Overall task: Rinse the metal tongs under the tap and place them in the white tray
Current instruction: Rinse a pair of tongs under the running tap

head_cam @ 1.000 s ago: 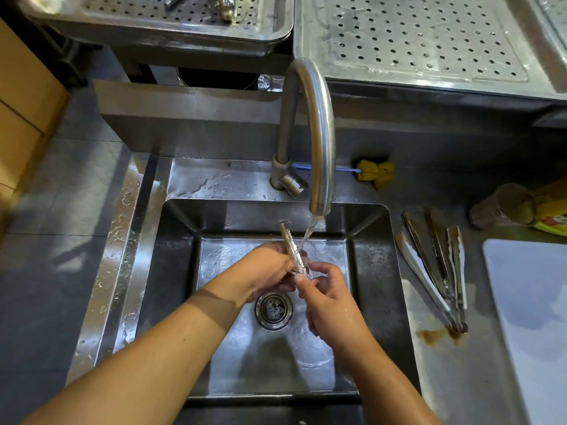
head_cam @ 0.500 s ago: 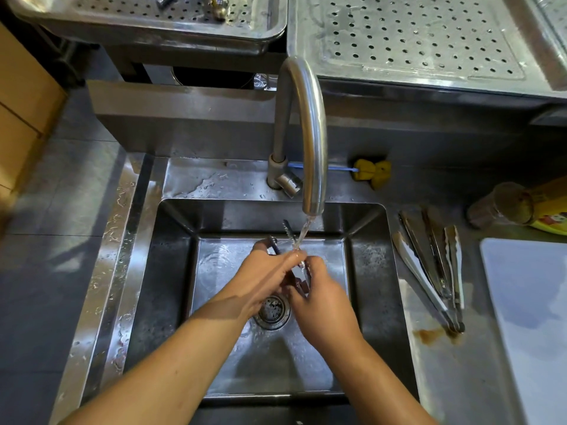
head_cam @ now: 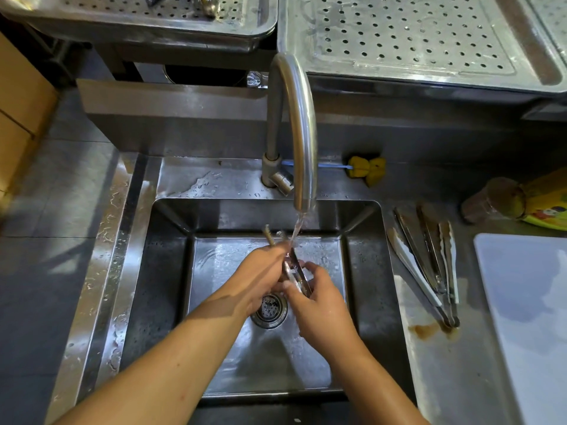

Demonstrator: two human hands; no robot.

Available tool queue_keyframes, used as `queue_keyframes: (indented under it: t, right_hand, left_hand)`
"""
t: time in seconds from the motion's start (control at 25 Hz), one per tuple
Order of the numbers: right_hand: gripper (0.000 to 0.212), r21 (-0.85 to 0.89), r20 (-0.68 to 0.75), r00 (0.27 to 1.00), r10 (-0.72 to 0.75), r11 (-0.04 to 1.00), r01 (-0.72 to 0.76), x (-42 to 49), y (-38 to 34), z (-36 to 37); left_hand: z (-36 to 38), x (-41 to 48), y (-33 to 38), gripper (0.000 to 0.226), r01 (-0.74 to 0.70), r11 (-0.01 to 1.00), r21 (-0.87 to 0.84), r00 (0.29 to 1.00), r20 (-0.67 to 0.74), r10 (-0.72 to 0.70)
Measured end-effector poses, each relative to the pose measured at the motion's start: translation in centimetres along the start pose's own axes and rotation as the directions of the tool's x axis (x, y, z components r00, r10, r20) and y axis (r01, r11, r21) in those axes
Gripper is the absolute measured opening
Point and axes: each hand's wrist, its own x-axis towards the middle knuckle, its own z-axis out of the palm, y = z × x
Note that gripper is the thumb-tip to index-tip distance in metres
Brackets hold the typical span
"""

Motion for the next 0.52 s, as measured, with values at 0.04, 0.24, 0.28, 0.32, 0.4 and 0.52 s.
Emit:
queue_keyframes:
  t: [0.04,0.24,0.28,0.32,0.4,0.52]
  right_hand:
    - [0.031,0.019,0.001,0.999,0.033,0.999,-0.033,0.2,0.1,-0.1]
    - [0.018,0.139,-0.035,0.994,0.105,0.985,-0.099,1.4,0.1,0.0]
    - [0.012,0.151,-0.039,0.993,0.116,0.983,-0.109,1.6,0.0,0.2]
    - [0.009,0.154,-0.036,0.992,0.119,0.982,-0.112,1.9,-0.2,0.4]
    - [0.019,0.12,-0.022,0.996,0.091,0.989,-0.087,2.7,-1.0,0.7]
    - [0.037,0.064,0.042,0.999,0.023,0.998,-0.025,4.6,-2.9,0.9]
  left_hand:
    - [0.0,0.1,0.0,0.028,0.007,1.0,-0.001,0.999,-0.048,-0.007]
    - [-0.6,-0.4,-0.5,0.017,-0.005,0.989,0.151,0.995,-0.096,0.019]
    - [-0.8,-0.4,-0.5,0.019,0.011,0.989,0.145,0.994,-0.106,0.005]
    - [-1.0,-0.4,-0.4,0.019,0.018,0.992,0.124,0.993,-0.114,-0.004]
    - [-1.6,-0.4,-0.2,0.016,0.006,0.995,0.1,0.995,-0.1,0.004]
    - [-2.7,-0.4,0.1,0.017,-0.022,0.987,0.158,0.999,-0.044,0.029]
